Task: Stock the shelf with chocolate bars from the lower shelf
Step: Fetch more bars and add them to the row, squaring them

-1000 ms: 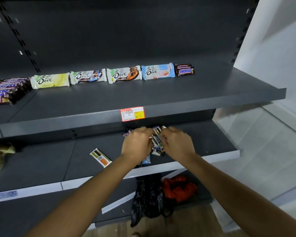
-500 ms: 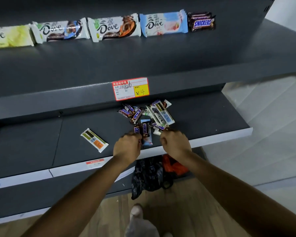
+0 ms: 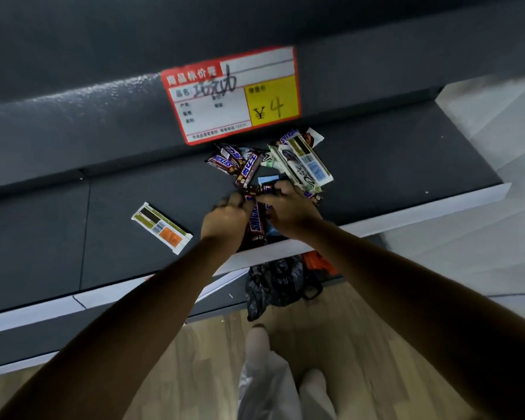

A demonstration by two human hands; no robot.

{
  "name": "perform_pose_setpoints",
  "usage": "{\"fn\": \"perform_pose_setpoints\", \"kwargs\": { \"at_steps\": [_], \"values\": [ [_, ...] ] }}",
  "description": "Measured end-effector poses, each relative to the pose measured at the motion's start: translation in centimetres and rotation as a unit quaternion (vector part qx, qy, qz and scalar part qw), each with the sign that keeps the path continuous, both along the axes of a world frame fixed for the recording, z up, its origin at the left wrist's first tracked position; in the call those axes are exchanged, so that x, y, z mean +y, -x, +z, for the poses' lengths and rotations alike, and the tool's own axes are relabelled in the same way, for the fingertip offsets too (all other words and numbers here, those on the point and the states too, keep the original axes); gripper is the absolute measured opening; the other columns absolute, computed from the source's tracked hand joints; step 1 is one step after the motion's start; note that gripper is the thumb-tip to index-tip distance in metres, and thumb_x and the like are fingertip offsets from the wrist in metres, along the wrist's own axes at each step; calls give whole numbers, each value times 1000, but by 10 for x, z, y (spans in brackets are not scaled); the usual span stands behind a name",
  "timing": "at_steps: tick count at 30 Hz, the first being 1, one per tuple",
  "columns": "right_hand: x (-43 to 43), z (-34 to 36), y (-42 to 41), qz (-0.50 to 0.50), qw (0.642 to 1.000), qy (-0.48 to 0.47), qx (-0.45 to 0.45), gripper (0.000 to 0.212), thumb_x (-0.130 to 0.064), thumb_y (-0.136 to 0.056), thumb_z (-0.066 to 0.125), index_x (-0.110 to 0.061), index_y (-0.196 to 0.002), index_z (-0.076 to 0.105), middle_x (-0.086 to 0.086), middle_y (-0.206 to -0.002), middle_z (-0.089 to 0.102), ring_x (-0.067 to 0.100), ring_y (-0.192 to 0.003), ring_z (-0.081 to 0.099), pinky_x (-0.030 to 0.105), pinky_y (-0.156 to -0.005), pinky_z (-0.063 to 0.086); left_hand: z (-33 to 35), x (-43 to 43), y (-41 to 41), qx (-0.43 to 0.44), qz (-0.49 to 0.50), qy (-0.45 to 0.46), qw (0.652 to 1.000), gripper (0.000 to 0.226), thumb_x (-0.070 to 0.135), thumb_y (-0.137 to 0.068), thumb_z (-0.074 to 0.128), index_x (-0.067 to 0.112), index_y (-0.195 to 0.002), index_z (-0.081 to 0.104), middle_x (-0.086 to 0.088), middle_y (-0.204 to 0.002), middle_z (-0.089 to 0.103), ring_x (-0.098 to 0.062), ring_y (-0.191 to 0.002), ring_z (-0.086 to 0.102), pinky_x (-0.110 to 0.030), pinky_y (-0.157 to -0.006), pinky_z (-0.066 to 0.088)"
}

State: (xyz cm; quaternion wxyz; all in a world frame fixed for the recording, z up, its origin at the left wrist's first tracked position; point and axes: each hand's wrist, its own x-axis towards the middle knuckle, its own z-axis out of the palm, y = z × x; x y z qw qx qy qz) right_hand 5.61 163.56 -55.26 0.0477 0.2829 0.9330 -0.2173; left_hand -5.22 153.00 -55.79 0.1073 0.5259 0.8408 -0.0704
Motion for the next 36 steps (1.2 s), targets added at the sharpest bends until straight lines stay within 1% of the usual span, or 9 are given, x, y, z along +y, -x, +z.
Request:
{"fn": "perform_pose_setpoints", "kwargs": {
  "at_steps": [5, 8, 11, 16, 21, 24, 29, 32, 36],
  "values": [
    [5, -16, 8, -35, 999, 2, -7, 29, -35, -93, 47, -22, -117, 58, 13, -124, 42, 32, -113, 45, 44, -91, 47, -7, 4, 7, -24, -62, -39, 997, 49, 16, -94, 45, 36, -138, 40, -10, -136, 36, -35, -122, 40, -43, -91, 45],
    [4, -19, 9, -57, 998, -6, 7, 26, -31, -94, 47, -15, -112, 56, 16, -120, 46, 34, -110, 47, 40, -86, 48, -9, 7, 11, -32, -94, -68, 993, 44, 17, -95, 42, 36, -134, 46, -10, -134, 41, -32, -119, 42, -43, -89, 47],
    [4, -21, 6, -67, 997, -24, 6, 25, -26, -93, 48, -10, -112, 54, 15, -120, 49, 34, -108, 49, 39, -80, 46, -10, 7, 12, 18, -135, -62, 989, 51, 12, -91, 45, 38, -135, 44, -9, -138, 39, -33, -124, 39, -41, -89, 44],
    [2, -22, -6, -91, 996, -10, 2, 45, -25, -88, 57, -6, -125, 39, 14, -122, 51, 33, -110, 51, 44, -89, 43, -10, 5, 22, 21, -164, -61, 984, 46, 13, -88, 53, 30, -131, 52, -3, -143, 41, -28, -134, 28, -41, -99, 32],
    [-1, -22, -19, -104, 995, -14, 2, 39, -14, -83, 61, -13, -117, 42, 7, -122, 54, 30, -112, 52, 44, -90, 41, -10, 0, 29, -21, -134, -20, 991, 44, 27, -85, 62, 27, -128, 53, 8, -138, 48, -18, -142, 19, -34, -106, 22],
    [-4, -18, -28, -93, 996, -3, 16, 40, -14, -83, 56, -14, -120, 41, 9, -124, 52, 32, -112, 51, 45, -90, 45, -8, -7, 28, -10, -132, 5, 991, 44, 40, -85, 61, 27, -127, 52, 6, -134, 52, -17, -140, 24, -31, -108, 18],
    [-11, -2, -39, -98, 993, 26, 63, 47, -18, -85, 55, -11, -129, 40, 14, -124, 51, 34, -110, 51, 48, -90, 47, 6, -20, 16, -8, -93, -3, 996, 41, 43, -89, 56, 24, -124, 51, -1, -123, 57, -23, -116, 49, -31, -97, 36],
    [-15, 15, -46, -90, 992, 43, 77, 51, -21, -87, 56, -12, -134, 38, 15, -125, 49, 32, -111, 50, 46, -92, 47, 20, -27, 4, -30, -70, -17, 997, 38, 44, -90, 53, 26, -124, 49, 0, -122, 56, -22, -111, 53, -32, -91, 40],
    [-15, 43, -57, -64, 994, 29, 86, 57, -17, -85, 56, -15, -139, 36, 13, -133, 42, 30, -119, 44, 38, -98, 41, 41, -34, -12, -51, -89, -89, 991, 38, 43, -88, 56, 23, -120, 54, -1, -119, 60, -23, -111, 52, -33, -88, 44]
  ]
}}
